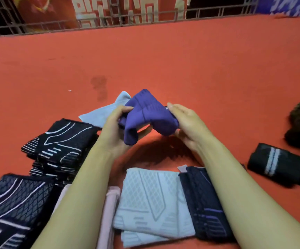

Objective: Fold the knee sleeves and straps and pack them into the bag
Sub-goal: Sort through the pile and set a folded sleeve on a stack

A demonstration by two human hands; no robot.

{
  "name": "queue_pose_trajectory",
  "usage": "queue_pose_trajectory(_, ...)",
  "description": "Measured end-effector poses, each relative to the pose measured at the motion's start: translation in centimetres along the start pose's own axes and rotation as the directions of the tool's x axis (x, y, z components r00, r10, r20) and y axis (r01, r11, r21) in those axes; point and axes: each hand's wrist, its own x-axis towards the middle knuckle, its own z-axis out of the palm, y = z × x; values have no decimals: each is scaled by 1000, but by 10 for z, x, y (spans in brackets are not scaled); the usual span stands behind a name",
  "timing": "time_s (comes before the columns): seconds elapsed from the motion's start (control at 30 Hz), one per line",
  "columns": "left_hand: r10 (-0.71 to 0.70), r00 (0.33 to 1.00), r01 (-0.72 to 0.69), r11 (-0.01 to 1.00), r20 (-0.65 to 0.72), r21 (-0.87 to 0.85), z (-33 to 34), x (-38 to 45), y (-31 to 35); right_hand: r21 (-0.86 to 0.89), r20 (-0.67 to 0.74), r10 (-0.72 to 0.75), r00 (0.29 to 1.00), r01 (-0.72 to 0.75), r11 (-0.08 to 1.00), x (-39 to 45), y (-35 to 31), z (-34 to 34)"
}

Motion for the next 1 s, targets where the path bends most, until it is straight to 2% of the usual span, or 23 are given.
queue_pose_trajectory(0.03,25,996,-14,992,-83,129,-2,7,-5,-6,-46,-66,997,66,998,2,2,-1)
queue_pose_trajectory(0.07,108,979,-44,941,-174,336,-7,14,-9,-39,-118,-129,984,126,991,4,3,-3)
queue_pose_trajectory(0.1,204,951,-45,836,-234,547,-11,20,-12,-81,-195,-194,962,181,980,7,4,-6)
queue_pose_trajectory(0.13,331,906,-43,689,-262,723,-17,25,-14,-127,-264,-252,931,226,966,8,3,-9)
queue_pose_trajectory(0.17,426,870,-43,567,-249,822,-20,28,-14,-162,-310,-300,902,261,952,9,2,-13)
queue_pose_trajectory(0.2,488,852,-90,498,-192,862,-21,28,-13,-183,-322,-336,885,290,939,8,-2,-15)
queue_pose_trajectory(0.23,506,853,-146,467,-128,872,-17,25,-11,-216,-282,-376,883,323,921,5,-6,-15)
queue_pose_trajectory(0.3,439,899,-227,459,3,859,-6,17,-11,-317,-58,-441,896,402,859,-7,-10,-6)
queue_pose_trajectory(0.4,242,968,-196,535,73,822,5,9,-14,-429,243,-351,904,425,797,-21,-8,12)
queue_pose_trajectory(0.5,253,959,-228,420,128,879,-4,11,-14,-481,364,-324,873,474,738,-21,-5,15)
queue_pose_trajectory(0.57,238,956,-250,368,169,896,-7,8,-13,-480,336,-295,895,432,764,-20,-4,13)
queue_pose_trajectory(0.63,213,956,-270,358,203,894,-8,6,-14,-457,310,-253,917,377,806,-19,-1,11)
queue_pose_trajectory(0.73,285,946,-250,343,153,906,-12,9,-15,-435,366,-196,910,354,828,-18,-2,7)
queue_pose_trajectory(0.8,346,933,-227,350,99,909,-13,11,-13,-453,349,-201,915,353,819,-20,-5,6)
queue_pose_trajectory(0.87,405,911,-238,361,78,902,-12,10,-11,-523,251,-283,926,375,765,-17,-4,7)
queue_pose_trajectory(0.93,449,891,-260,383,67,887,-9,6,-10,-649,143,-422,895,407,643,-13,-2,5)
queue_pose_trajectory(1.0,457,886,-297,432,77,852,-8,5,-9,-732,91,-431,898,354,582,-6,0,-3)
